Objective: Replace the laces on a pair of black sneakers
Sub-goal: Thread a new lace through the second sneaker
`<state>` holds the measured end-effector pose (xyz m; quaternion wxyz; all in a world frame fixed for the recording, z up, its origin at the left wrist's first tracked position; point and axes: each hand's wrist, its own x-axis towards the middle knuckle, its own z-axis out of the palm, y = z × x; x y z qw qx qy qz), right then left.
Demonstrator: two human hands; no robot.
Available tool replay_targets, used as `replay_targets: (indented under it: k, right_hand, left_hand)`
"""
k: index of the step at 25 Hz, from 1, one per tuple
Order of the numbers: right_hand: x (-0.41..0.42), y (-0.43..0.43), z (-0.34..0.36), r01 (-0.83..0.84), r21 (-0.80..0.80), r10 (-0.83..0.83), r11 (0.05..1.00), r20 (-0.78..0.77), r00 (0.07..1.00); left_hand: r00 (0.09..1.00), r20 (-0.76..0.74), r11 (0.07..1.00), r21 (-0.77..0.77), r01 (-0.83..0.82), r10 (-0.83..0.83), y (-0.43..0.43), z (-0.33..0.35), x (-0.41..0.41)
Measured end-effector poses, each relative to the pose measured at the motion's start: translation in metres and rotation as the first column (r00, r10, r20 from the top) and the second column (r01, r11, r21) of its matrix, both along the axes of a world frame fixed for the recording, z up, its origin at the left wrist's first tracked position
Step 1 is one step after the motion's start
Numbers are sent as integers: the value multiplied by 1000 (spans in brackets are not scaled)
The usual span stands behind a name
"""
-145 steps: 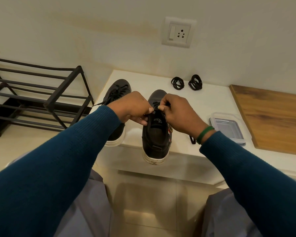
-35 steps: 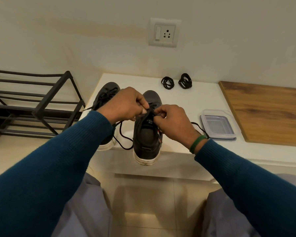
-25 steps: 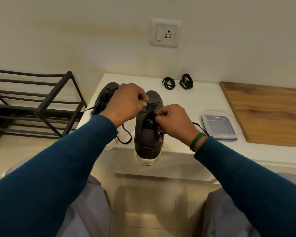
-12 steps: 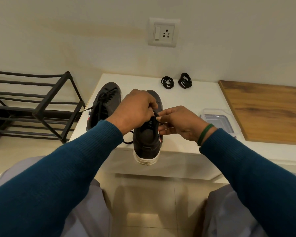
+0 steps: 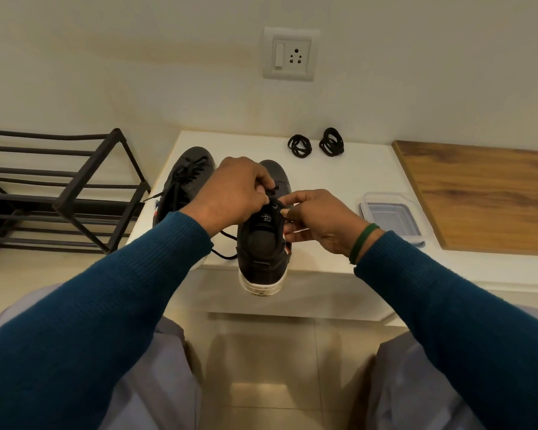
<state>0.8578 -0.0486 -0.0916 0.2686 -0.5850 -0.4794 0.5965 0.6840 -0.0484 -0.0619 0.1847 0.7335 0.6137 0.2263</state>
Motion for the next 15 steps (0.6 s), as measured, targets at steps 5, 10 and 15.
replay_targets:
  k: [5,10,15]
  right_hand:
    - [-1,2,2,-7,-29,7,1000,-14,1000]
    - [18,12,6,-49,178,18,983,174,985]
    - [34,21,-5,-380,276,118,883,653,748]
  left_hand:
    - [999,-8,999,-13,35,-35,3,-2,-2]
    - [969,246,993,100,-54,28,4,-1,-9]
    - [966,186,983,18,-183,177,14,-8,-30]
